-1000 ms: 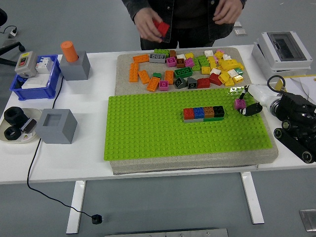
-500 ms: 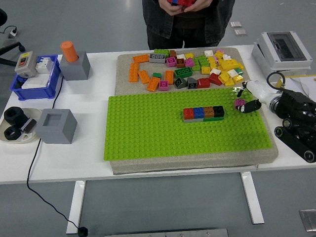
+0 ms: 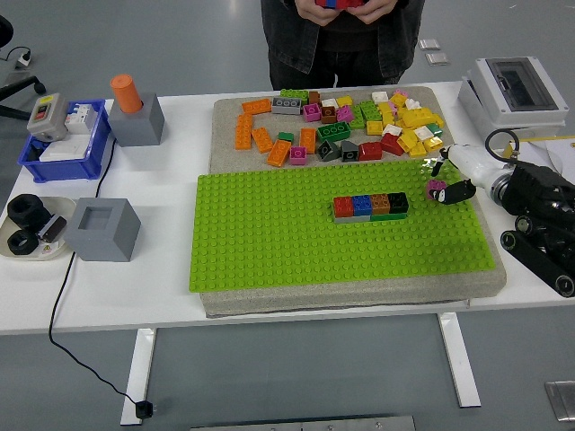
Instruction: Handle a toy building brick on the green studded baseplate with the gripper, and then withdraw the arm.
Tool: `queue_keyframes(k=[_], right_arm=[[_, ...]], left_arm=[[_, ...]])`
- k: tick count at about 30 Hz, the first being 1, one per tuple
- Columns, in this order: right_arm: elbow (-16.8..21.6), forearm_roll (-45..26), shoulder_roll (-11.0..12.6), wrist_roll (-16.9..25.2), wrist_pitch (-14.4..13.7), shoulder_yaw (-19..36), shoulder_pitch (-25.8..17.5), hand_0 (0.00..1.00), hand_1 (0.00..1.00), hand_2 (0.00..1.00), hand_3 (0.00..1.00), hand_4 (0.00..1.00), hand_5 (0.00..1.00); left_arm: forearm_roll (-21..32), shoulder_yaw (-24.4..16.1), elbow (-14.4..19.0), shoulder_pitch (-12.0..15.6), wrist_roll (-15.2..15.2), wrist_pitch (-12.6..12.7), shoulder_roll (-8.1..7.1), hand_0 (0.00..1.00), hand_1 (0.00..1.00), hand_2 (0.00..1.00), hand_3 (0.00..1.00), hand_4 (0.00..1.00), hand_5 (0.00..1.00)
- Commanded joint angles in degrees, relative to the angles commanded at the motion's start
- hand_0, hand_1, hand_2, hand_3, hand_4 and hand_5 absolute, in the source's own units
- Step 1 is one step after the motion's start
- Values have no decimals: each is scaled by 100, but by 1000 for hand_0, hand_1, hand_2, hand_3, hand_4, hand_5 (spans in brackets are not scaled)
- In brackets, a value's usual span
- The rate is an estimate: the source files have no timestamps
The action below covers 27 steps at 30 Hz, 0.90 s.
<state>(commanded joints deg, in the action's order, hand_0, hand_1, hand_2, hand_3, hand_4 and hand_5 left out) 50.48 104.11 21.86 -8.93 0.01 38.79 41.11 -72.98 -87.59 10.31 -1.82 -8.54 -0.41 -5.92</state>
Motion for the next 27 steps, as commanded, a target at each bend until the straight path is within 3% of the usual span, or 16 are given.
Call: queue_keyframes(k=[3,4,10,15,16,27], right_arm=[[1,-36,-3,5,-4,3,-1,927,957,940,663,855,254],[0,-47,-4,6,-4,4,1,927,957,944,726,921,296],[-116,-88,-47,5,12,-3,6,928,957,942,719,931,311],[-288,-117,-96,32,7,36,9,928,957,942,719,931,311],[-318,-128,-102,39,6,51,9,927,954,937,659,915,332],[-477,-263,-149,104,-11,105,10,928,950,931,639,859,367]], left_arm=[[-14,-7,0,-2,2,0,-2,648,648,646,679,629,275],[-20,-9,0,-5,2,0,-2,647,648,646,678,630,274],[-32,-6,0,-18,2,-2,2,647,648,644,678,629,273],[-41,-14,0,-25,3,1,5,647,648,644,678,629,273],[-42,-15,0,-27,4,1,7,647,648,644,677,631,274],[-32,-2,0,-37,16,6,9,647,648,644,678,631,274]])
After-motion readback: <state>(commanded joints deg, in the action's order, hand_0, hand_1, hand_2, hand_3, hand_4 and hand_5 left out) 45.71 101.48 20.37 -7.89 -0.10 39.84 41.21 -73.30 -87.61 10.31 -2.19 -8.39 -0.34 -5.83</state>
